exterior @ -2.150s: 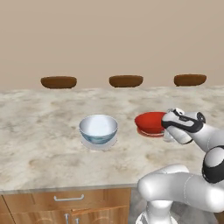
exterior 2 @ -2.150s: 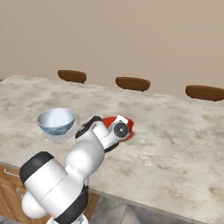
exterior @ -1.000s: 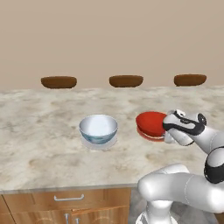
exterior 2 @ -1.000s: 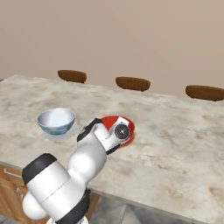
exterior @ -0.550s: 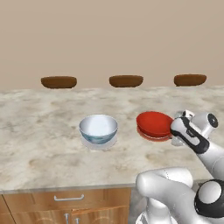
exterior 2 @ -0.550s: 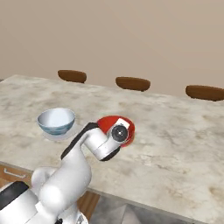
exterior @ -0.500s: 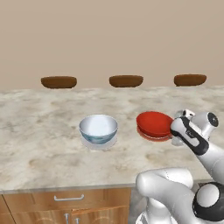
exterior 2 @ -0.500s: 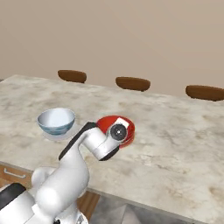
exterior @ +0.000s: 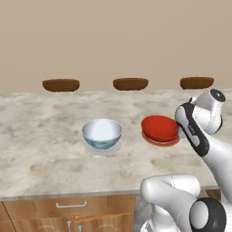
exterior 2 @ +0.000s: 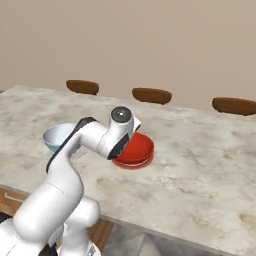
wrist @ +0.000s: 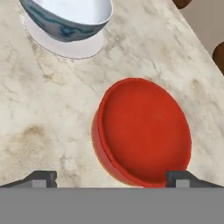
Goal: Move the bowls from the cabinet to the plates on the dining table.
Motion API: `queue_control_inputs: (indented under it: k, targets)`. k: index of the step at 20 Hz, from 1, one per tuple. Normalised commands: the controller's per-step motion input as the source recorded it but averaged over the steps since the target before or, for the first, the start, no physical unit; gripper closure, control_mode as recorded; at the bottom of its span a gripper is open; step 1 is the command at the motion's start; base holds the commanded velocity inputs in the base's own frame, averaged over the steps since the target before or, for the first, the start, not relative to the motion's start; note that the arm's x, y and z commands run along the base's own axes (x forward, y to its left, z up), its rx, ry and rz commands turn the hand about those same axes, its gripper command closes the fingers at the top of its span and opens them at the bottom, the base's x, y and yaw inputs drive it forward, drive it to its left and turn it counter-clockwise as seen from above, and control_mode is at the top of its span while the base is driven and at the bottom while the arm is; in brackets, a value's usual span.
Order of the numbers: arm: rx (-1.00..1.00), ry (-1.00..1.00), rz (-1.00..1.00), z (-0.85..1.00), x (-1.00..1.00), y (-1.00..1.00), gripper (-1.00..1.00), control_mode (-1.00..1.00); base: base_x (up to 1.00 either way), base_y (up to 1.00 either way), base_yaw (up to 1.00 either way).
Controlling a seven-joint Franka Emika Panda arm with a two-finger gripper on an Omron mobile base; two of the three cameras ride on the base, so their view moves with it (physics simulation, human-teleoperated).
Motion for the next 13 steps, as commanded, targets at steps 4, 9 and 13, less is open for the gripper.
queue_control_inputs:
  k: [4, 9, 13]
  targets:
    - [0.01, 0.28, -0.01, 0.42, -0.01, -0.15, -1.0, -1.0, 0.0, 0.0, 0.0]
    - [0.0, 0.3, 0.0, 0.17, -0.55, 0.0, -1.0, -1.0, 0.0, 0.0, 0.0]
    - [0.0, 0.17, 0.0, 0.0, -0.86, 0.01, -1.0, -1.0, 0.0, 0.0, 0.0]
